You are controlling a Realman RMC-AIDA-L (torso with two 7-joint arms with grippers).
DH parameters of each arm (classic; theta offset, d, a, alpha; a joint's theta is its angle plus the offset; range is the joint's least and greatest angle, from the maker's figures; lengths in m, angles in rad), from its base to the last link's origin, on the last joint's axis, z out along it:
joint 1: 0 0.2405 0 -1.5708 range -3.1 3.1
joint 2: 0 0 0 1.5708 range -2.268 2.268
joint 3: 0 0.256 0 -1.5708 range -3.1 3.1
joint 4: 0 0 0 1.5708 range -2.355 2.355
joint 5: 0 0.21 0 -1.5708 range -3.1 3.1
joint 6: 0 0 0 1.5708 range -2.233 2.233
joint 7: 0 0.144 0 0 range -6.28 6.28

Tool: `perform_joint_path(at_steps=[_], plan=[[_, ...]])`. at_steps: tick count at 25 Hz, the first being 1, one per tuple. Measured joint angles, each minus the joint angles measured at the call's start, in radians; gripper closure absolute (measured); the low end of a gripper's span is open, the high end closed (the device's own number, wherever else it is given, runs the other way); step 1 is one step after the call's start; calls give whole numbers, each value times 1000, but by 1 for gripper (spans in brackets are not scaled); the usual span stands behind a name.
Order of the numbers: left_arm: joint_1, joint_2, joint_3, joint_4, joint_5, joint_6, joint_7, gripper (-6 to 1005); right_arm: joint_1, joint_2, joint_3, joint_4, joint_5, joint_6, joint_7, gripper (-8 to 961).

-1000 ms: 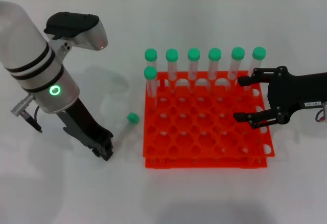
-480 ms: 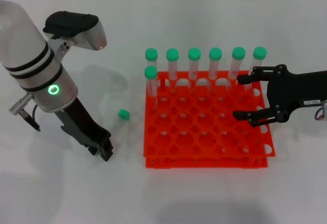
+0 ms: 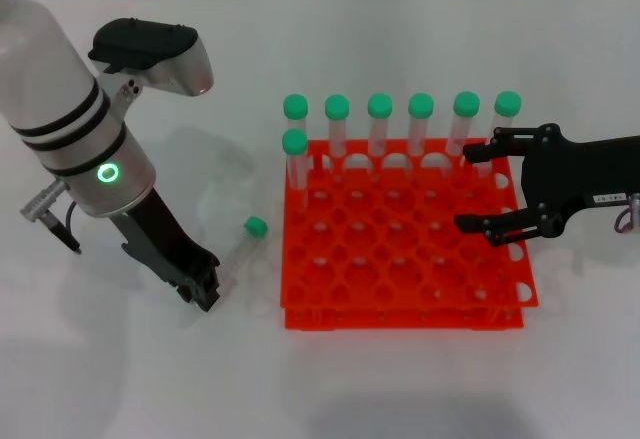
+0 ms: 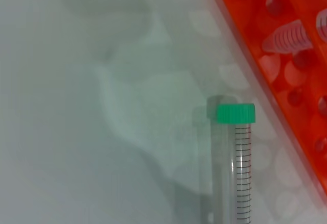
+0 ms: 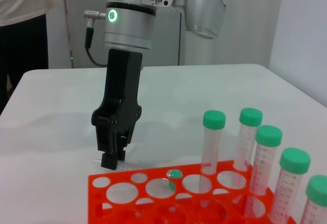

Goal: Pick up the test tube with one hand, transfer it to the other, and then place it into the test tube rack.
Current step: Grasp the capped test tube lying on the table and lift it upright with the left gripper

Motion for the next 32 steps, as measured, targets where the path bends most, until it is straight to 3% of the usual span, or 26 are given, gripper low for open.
perform_joint_path(at_steps=[5,10,17,18,19,27,32], plan=[[8,0,-5,45,-6,10,-1,816,-1,-1,0,0,2,-1,0,97],[57,0,-15,193,-25,44,-9,814,-6,-5,0,-2,8,-8,3,98],[177,1,-29,432,-91,49,-8,810,-13,-8,3,-3,19,-11,6,97],[240,0,-33,514,-155,10,24,810,-15,-8,3,-3,24,-13,6,97],[256,0,-34,531,-170,-1,35,809,-17,-8,3,-3,28,-15,6,97],[442,0,-60,600,-462,-251,367,805,-37,-3,32,0,41,-21,8,97],[508,0,-109,491,-729,-401,727,803,-40,1,35,10,50,-22,8,98]])
